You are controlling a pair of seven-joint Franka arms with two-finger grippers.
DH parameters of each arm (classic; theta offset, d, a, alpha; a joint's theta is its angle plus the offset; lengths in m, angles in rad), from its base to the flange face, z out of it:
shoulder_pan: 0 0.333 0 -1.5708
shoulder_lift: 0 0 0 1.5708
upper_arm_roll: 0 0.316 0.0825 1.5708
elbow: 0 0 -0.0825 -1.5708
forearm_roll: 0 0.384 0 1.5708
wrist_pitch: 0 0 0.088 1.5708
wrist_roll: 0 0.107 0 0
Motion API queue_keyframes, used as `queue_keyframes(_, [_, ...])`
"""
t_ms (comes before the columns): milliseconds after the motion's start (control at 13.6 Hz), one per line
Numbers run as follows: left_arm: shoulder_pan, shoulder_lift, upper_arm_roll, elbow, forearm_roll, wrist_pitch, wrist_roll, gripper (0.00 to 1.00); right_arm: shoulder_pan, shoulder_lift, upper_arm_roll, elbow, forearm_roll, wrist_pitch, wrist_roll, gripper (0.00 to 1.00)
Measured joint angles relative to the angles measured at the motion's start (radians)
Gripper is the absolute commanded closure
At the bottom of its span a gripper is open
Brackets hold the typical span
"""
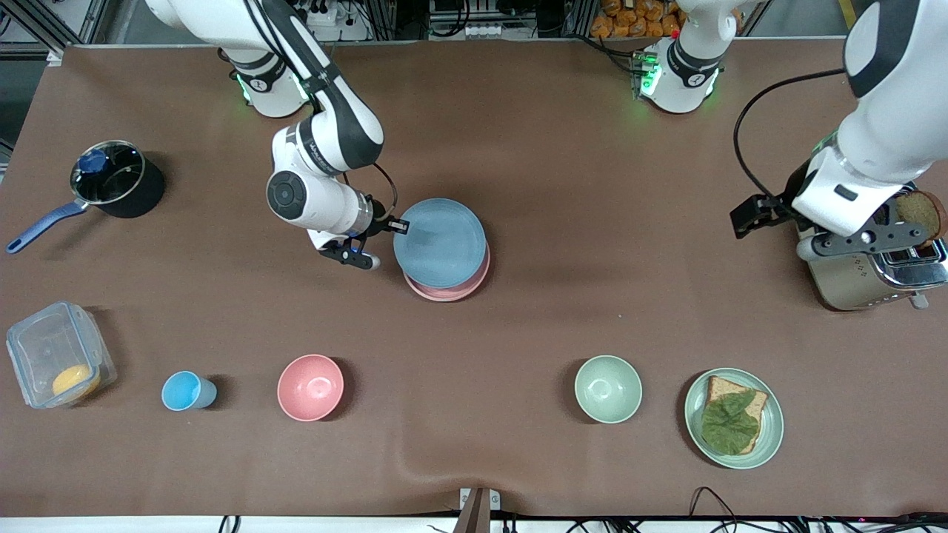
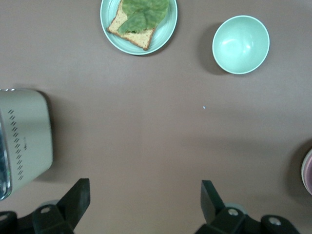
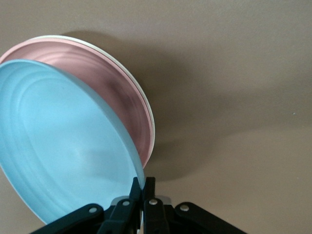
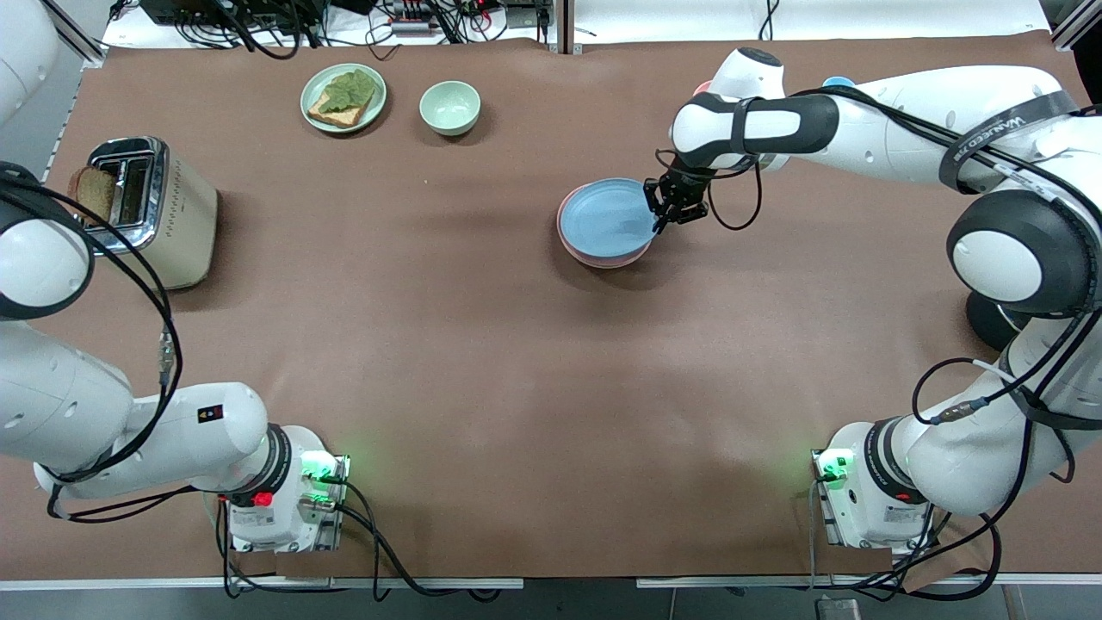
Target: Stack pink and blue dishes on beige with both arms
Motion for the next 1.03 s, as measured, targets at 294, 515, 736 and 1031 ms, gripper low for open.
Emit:
queue_keyframes(294, [-0.002,-0.005,0.01,0.052,0.0,-0.063,0.01,0.0,0.001,0.018,0.0,0.01,0.0,0.015,0.005,1.0])
queue_keyframes(515, [-0.069,-0.03,0.13,0.055,-0.011,-0.079,0.096,0.0,0.006,0.033,0.0,0.029,0.001,0.017,0.023,1.0])
queue_keyframes(736, [-0.193,-0.054,0.278,0.057,-0.031,-0.099,0.132,0.0,0.022,0.045,0.0,0.039,0.001,0.018,0.035,1.0])
queue_keyframes(1031, [-0.394,-0.058,0.47,0.057,-0.031,-0.114,0.132,0.0,0.024,0.049,-0.001,0.047,0.001,0.019,0.04,0.0])
